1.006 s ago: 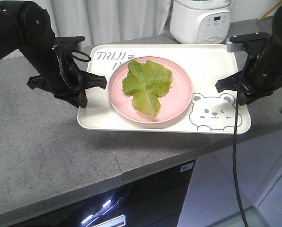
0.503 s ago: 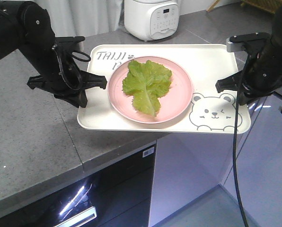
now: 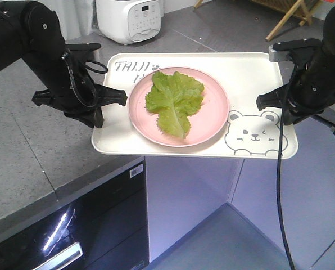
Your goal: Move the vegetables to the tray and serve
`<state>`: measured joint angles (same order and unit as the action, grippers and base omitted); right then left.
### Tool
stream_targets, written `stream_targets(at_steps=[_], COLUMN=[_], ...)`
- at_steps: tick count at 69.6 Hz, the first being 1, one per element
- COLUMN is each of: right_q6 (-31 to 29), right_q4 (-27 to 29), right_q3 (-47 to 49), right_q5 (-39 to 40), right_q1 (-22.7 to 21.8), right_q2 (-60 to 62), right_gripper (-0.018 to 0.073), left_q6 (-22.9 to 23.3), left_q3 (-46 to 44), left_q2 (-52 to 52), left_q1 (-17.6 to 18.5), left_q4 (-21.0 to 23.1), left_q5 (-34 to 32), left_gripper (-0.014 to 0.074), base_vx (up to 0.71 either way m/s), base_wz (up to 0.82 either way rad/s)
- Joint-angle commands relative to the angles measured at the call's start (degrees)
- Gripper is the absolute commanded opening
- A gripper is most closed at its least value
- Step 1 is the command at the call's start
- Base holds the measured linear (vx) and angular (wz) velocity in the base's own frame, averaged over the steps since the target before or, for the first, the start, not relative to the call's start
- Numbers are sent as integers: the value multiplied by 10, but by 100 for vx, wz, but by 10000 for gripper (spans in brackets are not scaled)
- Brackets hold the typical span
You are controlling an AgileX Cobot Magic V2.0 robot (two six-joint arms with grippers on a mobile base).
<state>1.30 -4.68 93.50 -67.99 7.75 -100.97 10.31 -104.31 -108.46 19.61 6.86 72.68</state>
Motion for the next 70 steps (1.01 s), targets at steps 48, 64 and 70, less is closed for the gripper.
stream_targets(at_steps=[48, 64, 70], right_q6=[-24, -24, -24], right_q4=[-12, -12, -12], right_q3=[15, 15, 15], right_q5=[23, 23, 23], right_q1=[2, 2, 2], right_q2=[31, 31, 31], right_gripper=[-8, -8, -8], left_q6=[-15, -15, -15], left_q3=[-22, -22, -22], left_q2=[40, 40, 40], left_q1=[6, 6, 6], left_q4=[23, 23, 23], left_q5=[-5, -5, -5], left_gripper=[-8, -8, -8], base_vx=[-7, -5, -5], base_wz=[-27, -21, -19])
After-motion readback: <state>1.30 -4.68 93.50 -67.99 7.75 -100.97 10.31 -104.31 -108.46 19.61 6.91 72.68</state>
